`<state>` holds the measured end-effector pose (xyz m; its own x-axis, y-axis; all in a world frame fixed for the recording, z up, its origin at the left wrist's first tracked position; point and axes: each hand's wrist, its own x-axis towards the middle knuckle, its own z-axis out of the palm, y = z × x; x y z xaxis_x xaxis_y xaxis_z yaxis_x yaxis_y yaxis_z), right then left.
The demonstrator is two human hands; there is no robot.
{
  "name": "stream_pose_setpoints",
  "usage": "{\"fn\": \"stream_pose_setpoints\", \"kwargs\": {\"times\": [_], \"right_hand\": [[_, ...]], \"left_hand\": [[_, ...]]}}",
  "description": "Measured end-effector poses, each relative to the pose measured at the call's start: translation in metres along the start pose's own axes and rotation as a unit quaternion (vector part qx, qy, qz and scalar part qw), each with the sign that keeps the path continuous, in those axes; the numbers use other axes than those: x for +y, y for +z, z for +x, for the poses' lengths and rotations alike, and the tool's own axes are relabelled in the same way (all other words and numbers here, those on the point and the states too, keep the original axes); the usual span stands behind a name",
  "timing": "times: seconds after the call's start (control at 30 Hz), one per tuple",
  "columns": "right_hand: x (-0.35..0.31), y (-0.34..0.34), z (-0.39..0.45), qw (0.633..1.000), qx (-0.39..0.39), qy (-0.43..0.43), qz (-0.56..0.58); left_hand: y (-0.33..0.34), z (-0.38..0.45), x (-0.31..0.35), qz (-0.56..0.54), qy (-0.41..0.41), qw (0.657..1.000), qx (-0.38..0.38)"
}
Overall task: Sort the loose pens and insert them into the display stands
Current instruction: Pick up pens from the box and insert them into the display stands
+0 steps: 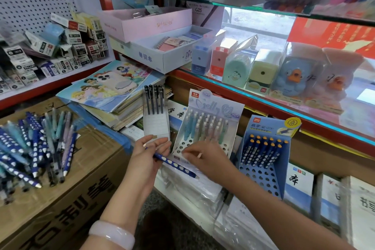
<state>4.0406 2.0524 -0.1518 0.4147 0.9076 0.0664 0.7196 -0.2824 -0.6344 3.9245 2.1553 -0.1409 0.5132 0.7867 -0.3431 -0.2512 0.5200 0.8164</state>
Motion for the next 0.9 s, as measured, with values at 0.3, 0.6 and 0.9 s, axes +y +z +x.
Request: {"fn": "stream_pose_setpoints", "kwargs": {"times": [0.3,0.6,0.9], "right_hand": [[-0.02,0.021,-0.011,0.999,-0.01,-0.023,0.044],[0.032,-0.048,-0.053,0.971,0.157,0.126,0.131],[0.116,-0.105,-0.11,0.916,0.329,0.228,0.014]], "left_hand": [[0.001,-0.013,-0.011,0.229,0.07,0.962,-0.13],[-0.004,-0.013,-0.031,0.516,0.15,0.813,-0.226],[0.002,-0.008,-0.046,0.651,0.201,0.692,-0.239]]}}
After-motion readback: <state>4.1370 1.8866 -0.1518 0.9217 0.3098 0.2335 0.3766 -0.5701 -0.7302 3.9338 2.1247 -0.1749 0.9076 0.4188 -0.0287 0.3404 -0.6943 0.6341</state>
